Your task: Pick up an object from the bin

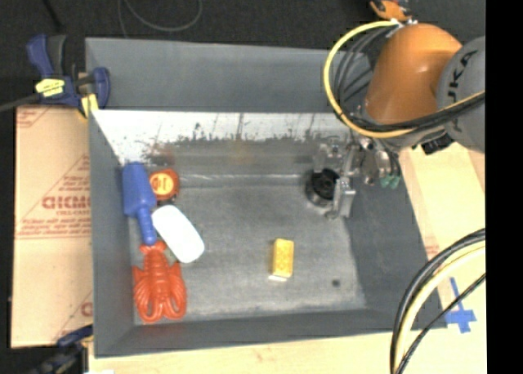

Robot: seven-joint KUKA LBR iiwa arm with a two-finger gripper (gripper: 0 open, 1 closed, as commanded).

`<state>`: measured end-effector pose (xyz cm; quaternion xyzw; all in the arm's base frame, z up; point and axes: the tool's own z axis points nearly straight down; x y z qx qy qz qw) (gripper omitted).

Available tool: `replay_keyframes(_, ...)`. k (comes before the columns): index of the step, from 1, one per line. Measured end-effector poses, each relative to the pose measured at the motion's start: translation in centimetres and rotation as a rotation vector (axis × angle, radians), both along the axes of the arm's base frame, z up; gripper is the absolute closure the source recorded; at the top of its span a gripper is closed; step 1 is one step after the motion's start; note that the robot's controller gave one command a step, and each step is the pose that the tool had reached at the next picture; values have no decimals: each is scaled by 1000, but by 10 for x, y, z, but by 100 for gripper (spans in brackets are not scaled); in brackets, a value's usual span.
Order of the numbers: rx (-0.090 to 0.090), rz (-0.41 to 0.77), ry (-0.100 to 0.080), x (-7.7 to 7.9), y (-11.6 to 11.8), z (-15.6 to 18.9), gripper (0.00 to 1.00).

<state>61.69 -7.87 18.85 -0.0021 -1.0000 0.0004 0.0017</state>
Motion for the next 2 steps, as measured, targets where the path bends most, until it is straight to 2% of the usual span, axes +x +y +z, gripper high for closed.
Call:
replay_keyframes(1,-1,1,-8,1,0,5,0)
replay_keyframes(2,-1,53,-11,0,6,-14,0)
